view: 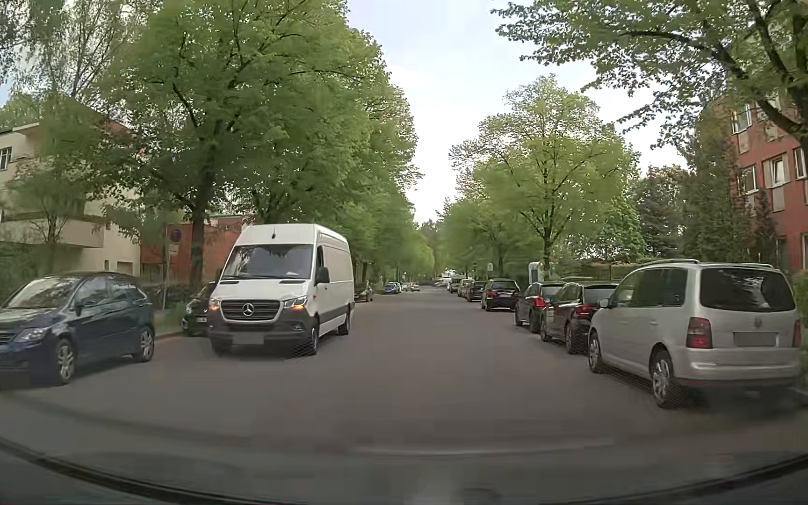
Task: Follow the waypoints while adhering to traffic rules and regulations
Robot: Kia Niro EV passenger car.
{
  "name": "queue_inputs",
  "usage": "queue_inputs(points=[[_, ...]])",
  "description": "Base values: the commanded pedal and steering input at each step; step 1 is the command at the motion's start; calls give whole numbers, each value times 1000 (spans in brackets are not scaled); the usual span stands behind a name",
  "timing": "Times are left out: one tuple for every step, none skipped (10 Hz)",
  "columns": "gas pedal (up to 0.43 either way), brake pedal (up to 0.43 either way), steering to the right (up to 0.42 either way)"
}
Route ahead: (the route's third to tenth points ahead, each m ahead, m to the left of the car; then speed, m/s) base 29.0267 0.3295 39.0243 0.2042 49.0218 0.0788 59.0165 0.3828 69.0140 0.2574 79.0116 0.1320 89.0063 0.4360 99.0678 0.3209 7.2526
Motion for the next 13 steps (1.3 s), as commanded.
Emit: queue_inputs(points=[[480,18,-1],[480,18,-1],[480,18,-1],[480,18,-1],[480,18,-1],[480,18,0],[480,18,2],[480,18,3],[480,18,8],[480,18,9],[480,18,9],[480,18,9],[480,18,9]])
